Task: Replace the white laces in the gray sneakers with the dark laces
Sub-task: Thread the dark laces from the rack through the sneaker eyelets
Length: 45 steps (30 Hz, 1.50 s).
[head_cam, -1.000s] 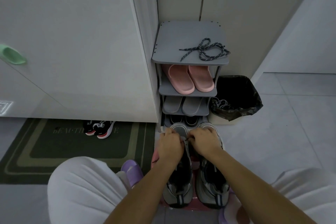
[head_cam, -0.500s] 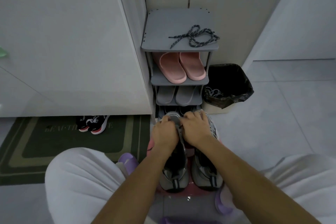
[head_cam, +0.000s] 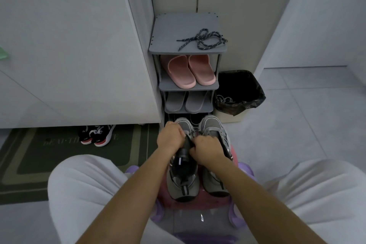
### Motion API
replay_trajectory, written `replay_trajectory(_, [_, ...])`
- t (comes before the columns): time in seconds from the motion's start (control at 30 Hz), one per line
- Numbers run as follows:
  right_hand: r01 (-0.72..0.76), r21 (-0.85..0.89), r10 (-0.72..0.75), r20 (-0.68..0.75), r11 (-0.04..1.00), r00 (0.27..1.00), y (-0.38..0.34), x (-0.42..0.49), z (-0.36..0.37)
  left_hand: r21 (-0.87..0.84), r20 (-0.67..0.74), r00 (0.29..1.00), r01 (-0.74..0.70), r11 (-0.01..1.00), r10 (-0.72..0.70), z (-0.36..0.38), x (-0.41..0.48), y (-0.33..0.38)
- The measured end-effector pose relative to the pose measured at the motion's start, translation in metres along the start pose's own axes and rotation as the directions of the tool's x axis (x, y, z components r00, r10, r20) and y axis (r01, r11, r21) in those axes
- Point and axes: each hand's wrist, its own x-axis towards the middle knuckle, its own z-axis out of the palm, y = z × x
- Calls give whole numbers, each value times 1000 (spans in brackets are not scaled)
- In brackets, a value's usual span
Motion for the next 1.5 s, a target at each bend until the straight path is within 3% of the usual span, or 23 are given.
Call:
replay_trajectory(0.5, [-67,19,68,-57,998,996,-10,-18,7,-227,32,983,185,956,-183,-23,-21,-65])
replay_trajectory(0.73, [7,12,-7,-20,1000,1000,-5,-26,9,-179,166,978,153,972,-123,-3,-31,-41])
replay_trajectory(0.87, [29,17,-28,-16,999,999,-2,-23,12,-202,148,988,63,977,-33,0,-30,-30])
replay_trajectory(1.0, [21,21,-20,-51,1000,999,0,-20,18,-88,116,993,-23,996,33,4,-29,-21])
replay_trajectory(1.07, [-4,31,5,-56,1000,998,2,-17,22,-69,72,997,4,998,1,4,-28,-19])
replay_trajectory(1.2, [-65,87,70,-52,994,996,4,-13,27,-212,55,995,97,973,-87,6,-17,-28])
replay_trajectory(1.37, [-141,175,150,-38,974,988,10,-10,30,-481,63,953,291,827,-298,0,-10,-66])
replay_trajectory(1.5, [-134,188,145,-45,973,988,8,-10,32,-432,-28,903,375,820,-428,-23,-20,-93])
